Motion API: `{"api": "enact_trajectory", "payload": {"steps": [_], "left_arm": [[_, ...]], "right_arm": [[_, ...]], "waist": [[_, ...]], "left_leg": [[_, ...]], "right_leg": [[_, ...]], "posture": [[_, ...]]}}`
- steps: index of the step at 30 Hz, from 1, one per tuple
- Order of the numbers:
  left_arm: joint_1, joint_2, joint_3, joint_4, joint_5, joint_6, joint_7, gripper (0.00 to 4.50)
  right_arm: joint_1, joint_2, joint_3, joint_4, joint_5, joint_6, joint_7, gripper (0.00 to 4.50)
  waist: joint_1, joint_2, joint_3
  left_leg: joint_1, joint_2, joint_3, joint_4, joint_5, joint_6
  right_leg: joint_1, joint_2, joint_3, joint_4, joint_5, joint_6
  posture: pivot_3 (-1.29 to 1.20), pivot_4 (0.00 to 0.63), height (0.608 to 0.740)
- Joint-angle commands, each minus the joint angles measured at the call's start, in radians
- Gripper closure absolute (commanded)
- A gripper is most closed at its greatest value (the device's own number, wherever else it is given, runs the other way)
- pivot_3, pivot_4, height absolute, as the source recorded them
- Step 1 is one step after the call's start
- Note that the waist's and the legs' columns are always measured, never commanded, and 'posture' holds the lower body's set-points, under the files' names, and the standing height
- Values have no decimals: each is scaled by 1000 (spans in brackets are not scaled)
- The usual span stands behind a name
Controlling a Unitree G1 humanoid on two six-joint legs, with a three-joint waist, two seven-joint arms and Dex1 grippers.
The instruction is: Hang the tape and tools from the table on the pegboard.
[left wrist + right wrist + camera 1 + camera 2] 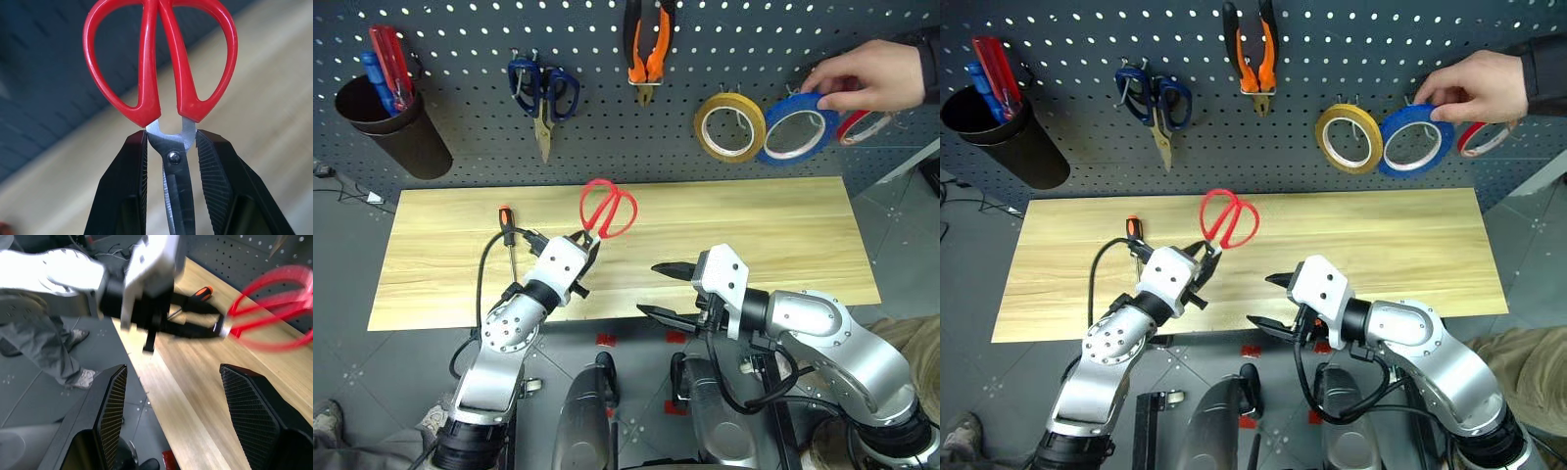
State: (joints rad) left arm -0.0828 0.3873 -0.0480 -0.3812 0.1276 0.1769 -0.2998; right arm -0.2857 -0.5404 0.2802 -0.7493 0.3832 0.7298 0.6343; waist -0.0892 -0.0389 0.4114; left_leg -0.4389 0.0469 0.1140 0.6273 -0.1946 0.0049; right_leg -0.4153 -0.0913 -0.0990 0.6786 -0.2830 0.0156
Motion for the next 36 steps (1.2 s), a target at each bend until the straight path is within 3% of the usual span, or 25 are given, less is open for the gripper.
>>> {"api": "enact_trajectory", "payload": {"steps": [1,11,20,36], "left_arm": [[16,-19,27,-106,72,-64,84,3361],[-73,3,107,-67,121,-132,153,3361],[-82,-1,153,-53,134,-135,185,3361],[-244,-15,117,157,126,-142,193,3361]], "right_arm": [[9,-13,14,-1,-23,-80,32,1280],[-22,-2,24,57,-45,-144,67,1280],[-28,-5,25,75,-61,-164,78,1280],[-77,8,14,110,-78,-175,88,1280]], "waist": [[0,-3,-7],[1,-12,-57],[1,-13,-69],[0,-14,-75]], "left_leg": [[0,0,0,0,0,0],[-1,0,-2,2,-2,3],[-1,0,-3,2,0,0],[3,0,-4,4,0,0]], "right_leg": [[0,0,0,0,0,0],[1,0,-3,1,0,0],[1,0,-3,2,1,0],[6,1,-4,2,2,-2]], "posture": [[-230,288,740],[-224,260,740],[-226,256,740],[-249,264,740]]}}
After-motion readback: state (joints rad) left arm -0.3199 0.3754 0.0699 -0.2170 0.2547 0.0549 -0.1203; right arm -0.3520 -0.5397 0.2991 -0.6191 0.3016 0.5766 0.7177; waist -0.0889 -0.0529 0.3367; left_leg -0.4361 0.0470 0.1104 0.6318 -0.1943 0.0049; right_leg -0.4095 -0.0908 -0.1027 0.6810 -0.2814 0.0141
